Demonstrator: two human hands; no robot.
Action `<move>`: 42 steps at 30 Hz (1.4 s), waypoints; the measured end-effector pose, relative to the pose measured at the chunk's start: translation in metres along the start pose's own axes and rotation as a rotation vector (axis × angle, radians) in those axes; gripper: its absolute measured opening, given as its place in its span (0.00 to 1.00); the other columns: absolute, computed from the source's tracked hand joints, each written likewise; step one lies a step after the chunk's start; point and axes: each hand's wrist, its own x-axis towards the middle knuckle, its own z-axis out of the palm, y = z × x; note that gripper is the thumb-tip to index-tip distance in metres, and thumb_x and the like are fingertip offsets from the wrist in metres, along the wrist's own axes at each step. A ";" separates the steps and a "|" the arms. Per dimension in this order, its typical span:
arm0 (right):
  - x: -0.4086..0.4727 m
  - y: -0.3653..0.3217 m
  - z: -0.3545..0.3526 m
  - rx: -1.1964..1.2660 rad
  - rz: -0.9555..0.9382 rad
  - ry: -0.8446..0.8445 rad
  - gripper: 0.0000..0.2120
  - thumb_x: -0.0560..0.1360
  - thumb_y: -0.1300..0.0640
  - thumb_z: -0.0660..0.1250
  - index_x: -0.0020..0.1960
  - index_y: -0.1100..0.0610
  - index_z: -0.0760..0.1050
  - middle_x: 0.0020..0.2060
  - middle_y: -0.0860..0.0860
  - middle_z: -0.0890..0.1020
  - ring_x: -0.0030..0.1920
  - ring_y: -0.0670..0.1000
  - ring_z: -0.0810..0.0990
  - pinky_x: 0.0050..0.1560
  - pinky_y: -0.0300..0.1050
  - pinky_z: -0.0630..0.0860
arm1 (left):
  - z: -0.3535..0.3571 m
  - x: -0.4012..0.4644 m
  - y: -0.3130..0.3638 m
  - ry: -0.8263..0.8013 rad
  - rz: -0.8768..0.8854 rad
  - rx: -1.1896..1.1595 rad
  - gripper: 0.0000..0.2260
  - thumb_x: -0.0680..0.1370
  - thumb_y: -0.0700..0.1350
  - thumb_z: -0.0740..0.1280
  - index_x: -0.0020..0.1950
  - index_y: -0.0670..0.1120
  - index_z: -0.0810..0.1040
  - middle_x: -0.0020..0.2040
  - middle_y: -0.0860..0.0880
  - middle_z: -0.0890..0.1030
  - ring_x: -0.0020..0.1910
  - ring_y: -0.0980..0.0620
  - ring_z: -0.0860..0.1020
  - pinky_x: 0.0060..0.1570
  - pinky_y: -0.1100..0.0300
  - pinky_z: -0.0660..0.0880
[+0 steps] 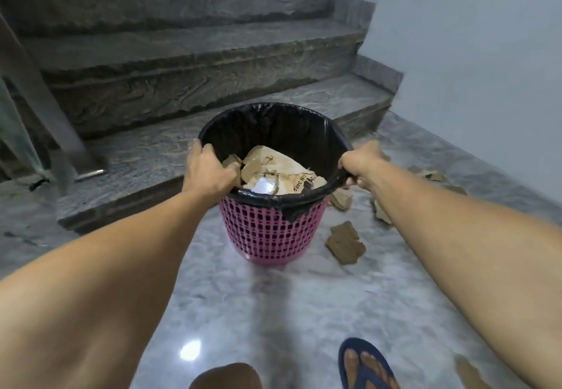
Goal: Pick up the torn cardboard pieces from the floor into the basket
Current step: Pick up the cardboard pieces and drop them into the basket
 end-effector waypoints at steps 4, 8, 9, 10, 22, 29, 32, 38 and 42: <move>0.012 0.011 -0.006 0.047 0.020 -0.015 0.12 0.66 0.67 0.70 0.49 0.66 0.77 0.42 0.61 0.82 0.25 0.57 0.82 0.34 0.57 0.83 | 0.019 0.007 0.016 -0.006 0.032 0.137 0.37 0.78 0.62 0.57 0.77 0.37 0.54 0.79 0.40 0.48 0.78 0.41 0.44 0.76 0.46 0.46; 0.012 0.014 -0.017 0.138 0.050 -0.159 0.13 0.71 0.62 0.75 0.53 0.64 0.77 0.48 0.60 0.83 0.38 0.58 0.86 0.37 0.55 0.84 | 0.022 0.008 0.022 0.004 0.022 0.321 0.37 0.78 0.65 0.51 0.76 0.38 0.56 0.78 0.39 0.50 0.78 0.40 0.46 0.74 0.40 0.45; 0.008 0.012 -0.022 0.147 0.066 -0.204 0.15 0.73 0.60 0.74 0.56 0.65 0.76 0.49 0.60 0.82 0.42 0.59 0.86 0.36 0.54 0.84 | 0.020 0.008 0.024 -0.002 0.037 0.370 0.35 0.78 0.64 0.51 0.75 0.38 0.59 0.78 0.39 0.52 0.77 0.40 0.46 0.74 0.38 0.45; 0.005 0.012 -0.026 0.148 0.077 -0.247 0.18 0.75 0.57 0.72 0.60 0.66 0.74 0.53 0.62 0.81 0.46 0.61 0.85 0.35 0.54 0.84 | 0.019 0.008 0.027 -0.007 0.062 0.409 0.34 0.79 0.63 0.51 0.74 0.39 0.62 0.78 0.39 0.53 0.77 0.40 0.47 0.73 0.37 0.44; -0.004 0.066 -0.150 -0.165 0.128 -0.315 0.14 0.79 0.53 0.66 0.59 0.61 0.74 0.40 0.55 0.77 0.31 0.49 0.78 0.41 0.49 0.84 | 0.058 -0.051 0.168 -0.023 0.817 0.216 0.16 0.77 0.53 0.63 0.55 0.42 0.77 0.53 0.43 0.79 0.56 0.44 0.72 0.56 0.50 0.71; 0.046 0.141 -0.171 -0.203 0.219 -0.295 0.09 0.77 0.55 0.67 0.53 0.59 0.74 0.32 0.54 0.74 0.21 0.47 0.72 0.33 0.44 0.79 | 0.146 -0.071 0.216 -0.428 0.841 0.309 0.22 0.76 0.54 0.68 0.65 0.44 0.73 0.61 0.43 0.76 0.59 0.44 0.75 0.57 0.52 0.73; 0.072 0.167 -0.167 -0.208 0.253 -0.313 0.07 0.77 0.55 0.66 0.52 0.58 0.74 0.31 0.52 0.73 0.23 0.46 0.74 0.32 0.43 0.80 | 0.184 -0.062 0.216 -0.559 0.765 0.431 0.27 0.74 0.55 0.71 0.69 0.47 0.70 0.63 0.44 0.75 0.60 0.44 0.75 0.58 0.51 0.75; 0.128 0.205 -0.158 -0.182 0.300 -0.331 0.11 0.78 0.54 0.68 0.56 0.59 0.74 0.45 0.55 0.78 0.44 0.52 0.81 0.42 0.47 0.82 | 0.267 -0.029 0.191 -0.751 0.589 0.575 0.29 0.72 0.48 0.74 0.70 0.43 0.68 0.67 0.43 0.72 0.61 0.44 0.74 0.57 0.54 0.75; 0.168 0.232 -0.142 -0.192 0.307 -0.331 0.15 0.76 0.55 0.71 0.56 0.63 0.74 0.49 0.58 0.80 0.45 0.54 0.82 0.44 0.50 0.82 | 0.313 -0.018 0.167 -0.826 0.551 0.602 0.37 0.72 0.46 0.73 0.76 0.48 0.57 0.78 0.47 0.49 0.72 0.42 0.62 0.65 0.49 0.69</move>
